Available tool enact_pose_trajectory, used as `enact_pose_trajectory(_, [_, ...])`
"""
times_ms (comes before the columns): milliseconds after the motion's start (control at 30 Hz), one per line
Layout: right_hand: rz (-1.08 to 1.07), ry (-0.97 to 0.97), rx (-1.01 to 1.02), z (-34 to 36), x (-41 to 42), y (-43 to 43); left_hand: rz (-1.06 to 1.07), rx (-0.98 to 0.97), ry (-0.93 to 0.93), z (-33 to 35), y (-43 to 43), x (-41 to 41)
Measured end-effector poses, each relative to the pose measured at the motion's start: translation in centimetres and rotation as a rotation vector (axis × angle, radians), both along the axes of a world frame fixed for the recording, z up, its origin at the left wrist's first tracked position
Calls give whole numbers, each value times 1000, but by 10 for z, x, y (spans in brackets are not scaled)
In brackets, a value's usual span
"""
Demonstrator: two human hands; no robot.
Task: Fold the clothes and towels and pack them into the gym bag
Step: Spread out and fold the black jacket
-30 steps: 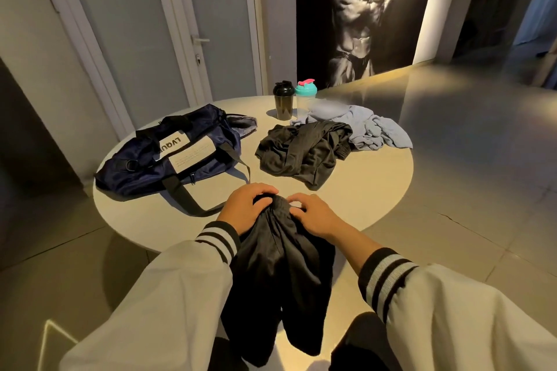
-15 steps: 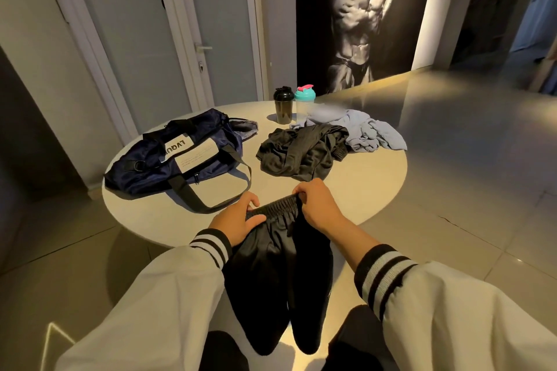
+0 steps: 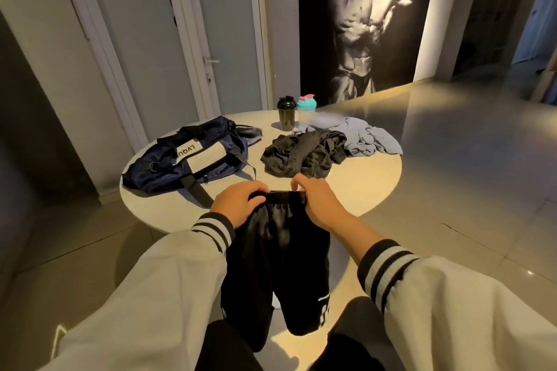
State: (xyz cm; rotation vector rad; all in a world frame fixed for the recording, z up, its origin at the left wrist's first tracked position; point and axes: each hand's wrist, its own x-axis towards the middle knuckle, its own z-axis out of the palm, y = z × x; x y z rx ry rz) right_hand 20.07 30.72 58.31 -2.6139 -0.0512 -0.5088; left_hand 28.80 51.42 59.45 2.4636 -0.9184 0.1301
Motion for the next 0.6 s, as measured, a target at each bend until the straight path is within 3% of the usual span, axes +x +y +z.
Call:
enact_pose_trajectory(233, [-151, -194, -74, 17, 1, 10, -19, 74, 82, 13, 9, -6])
enact_pose_trajectory(467, [-193, -111, -65, 18, 10, 13, 89, 17, -12, 17, 11, -6])
enact_pose_trajectory(600, [-227, -118, -10, 19, 19, 17, 98, 111, -17, 22, 10, -2])
